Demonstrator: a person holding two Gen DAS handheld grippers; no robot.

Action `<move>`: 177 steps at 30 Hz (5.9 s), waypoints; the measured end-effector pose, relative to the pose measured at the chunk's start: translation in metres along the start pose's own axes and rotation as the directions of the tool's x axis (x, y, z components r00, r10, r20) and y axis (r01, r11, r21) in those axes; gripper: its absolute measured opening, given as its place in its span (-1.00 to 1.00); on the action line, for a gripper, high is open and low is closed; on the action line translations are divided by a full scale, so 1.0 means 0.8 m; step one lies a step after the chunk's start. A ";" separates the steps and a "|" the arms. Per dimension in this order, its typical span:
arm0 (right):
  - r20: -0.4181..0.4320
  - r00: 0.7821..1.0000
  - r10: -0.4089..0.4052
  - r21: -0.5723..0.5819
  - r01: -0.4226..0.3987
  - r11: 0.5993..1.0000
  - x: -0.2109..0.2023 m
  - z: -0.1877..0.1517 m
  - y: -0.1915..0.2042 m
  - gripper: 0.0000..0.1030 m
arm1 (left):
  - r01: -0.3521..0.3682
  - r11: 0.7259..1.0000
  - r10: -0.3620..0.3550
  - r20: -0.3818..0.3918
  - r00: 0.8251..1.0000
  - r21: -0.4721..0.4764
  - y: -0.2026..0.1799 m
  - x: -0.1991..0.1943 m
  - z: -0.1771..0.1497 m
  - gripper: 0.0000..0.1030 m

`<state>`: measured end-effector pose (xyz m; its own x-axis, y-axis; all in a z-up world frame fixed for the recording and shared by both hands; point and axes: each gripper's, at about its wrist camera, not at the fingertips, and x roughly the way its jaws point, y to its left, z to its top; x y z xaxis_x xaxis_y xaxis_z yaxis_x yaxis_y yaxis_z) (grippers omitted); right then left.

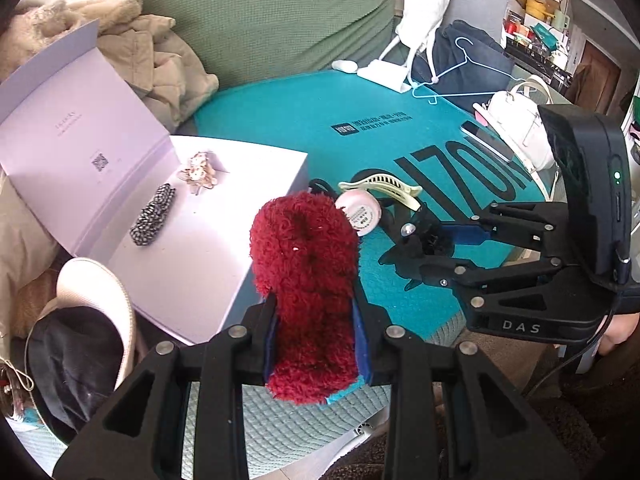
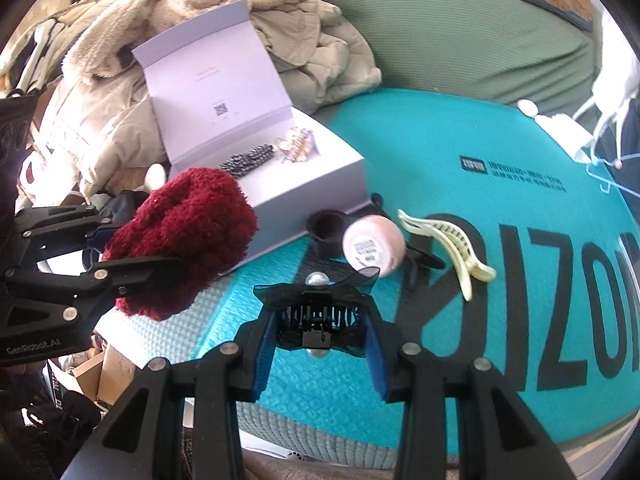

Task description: Organize objects

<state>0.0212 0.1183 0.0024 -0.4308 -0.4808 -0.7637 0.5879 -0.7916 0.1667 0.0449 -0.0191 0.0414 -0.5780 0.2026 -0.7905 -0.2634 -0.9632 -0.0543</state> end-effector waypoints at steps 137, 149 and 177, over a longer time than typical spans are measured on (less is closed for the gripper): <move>0.073 0.991 -0.114 -0.199 0.126 0.972 0.029 0.183 0.050 0.15 | -0.251 0.967 0.253 0.063 0.965 -0.039 0.119 -0.018 0.177 0.35; 0.130 0.979 -0.155 -0.082 0.167 0.983 -0.053 0.146 0.020 0.15 | -0.190 0.981 0.187 0.082 0.979 0.034 0.050 -0.045 0.163 0.40; 0.006 0.974 -0.224 0.083 0.223 0.971 -0.053 0.026 -0.045 0.15 | 0.018 0.996 -0.012 -0.063 0.998 0.089 -0.034 0.045 0.078 0.41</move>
<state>0.0041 0.1589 0.0417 -0.5559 -0.2932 -0.7778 0.4183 -0.9073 0.0431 -0.0168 0.0255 0.0524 -0.5249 0.2028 -0.8267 -0.3410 -0.9400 -0.0141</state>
